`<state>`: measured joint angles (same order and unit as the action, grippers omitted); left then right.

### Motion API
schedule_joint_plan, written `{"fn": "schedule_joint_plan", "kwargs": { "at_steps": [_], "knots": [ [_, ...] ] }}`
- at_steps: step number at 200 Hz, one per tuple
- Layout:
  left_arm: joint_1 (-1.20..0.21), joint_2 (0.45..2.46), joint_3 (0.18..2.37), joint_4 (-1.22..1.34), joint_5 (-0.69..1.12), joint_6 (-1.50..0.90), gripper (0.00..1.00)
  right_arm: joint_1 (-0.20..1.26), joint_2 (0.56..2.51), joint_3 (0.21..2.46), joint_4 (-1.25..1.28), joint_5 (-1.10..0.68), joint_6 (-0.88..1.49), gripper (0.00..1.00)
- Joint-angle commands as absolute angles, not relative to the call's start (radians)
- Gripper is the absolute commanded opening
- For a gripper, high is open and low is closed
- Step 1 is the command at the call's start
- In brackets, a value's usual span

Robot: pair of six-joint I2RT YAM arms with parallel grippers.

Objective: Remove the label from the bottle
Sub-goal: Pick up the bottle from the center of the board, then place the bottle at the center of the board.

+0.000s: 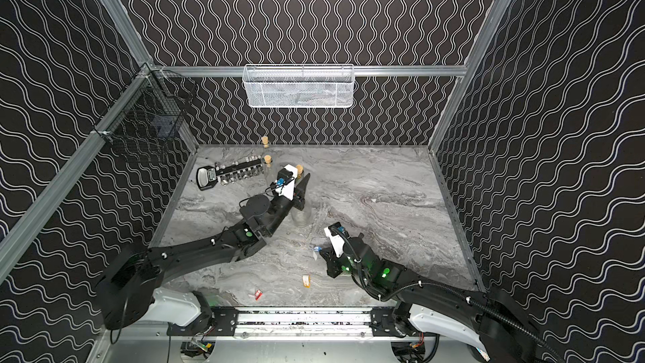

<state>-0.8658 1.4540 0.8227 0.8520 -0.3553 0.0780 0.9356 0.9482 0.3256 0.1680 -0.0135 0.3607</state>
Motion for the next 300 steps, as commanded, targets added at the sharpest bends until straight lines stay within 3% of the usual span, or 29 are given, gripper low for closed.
{"fn": "schedule_joint_plan", "kwargs": {
  "at_steps": [1, 100, 133, 149, 176, 193, 217, 267, 300],
  "knots": [
    [-0.862, 1.498, 0.859, 0.992, -0.348, 0.085, 0.0, 0.922, 0.931, 0.317, 0.155, -0.022, 0.396, 0.0],
    [-0.833, 1.589, 0.861, 1.031, -0.37, 0.046, 0.0, 0.867, 0.91, 0.301, 0.152, -0.053, 0.386, 0.0],
    [-0.831, 1.588, 0.845, 1.037, -0.381, 0.047, 0.04, 0.858, 0.917, 0.303, 0.155, -0.059, 0.386, 0.0],
    [-0.832, 1.585, 0.841, 1.037, -0.387, 0.053, 0.14, 0.856, 0.92, 0.305, 0.155, -0.063, 0.386, 0.0],
    [-0.832, 1.576, 0.833, 1.034, -0.396, 0.062, 0.49, 0.856, 0.927, 0.308, 0.156, -0.069, 0.387, 0.0],
    [-0.832, 1.567, 0.831, 1.029, -0.396, 0.075, 0.63, 0.855, 0.931, 0.308, 0.156, -0.074, 0.39, 0.0],
    [-0.831, 1.55, 0.833, 1.02, -0.394, 0.097, 0.72, 0.855, 0.934, 0.311, 0.154, -0.081, 0.391, 0.0],
    [-0.824, 1.524, 0.85, 0.984, -0.375, 0.126, 0.82, 0.847, 0.926, 0.321, 0.121, -0.091, 0.391, 0.0],
    [-0.822, 1.462, 0.857, 0.949, -0.381, 0.157, 0.95, 0.835, 0.922, 0.339, 0.07, -0.101, 0.399, 0.0]
  ]
}}
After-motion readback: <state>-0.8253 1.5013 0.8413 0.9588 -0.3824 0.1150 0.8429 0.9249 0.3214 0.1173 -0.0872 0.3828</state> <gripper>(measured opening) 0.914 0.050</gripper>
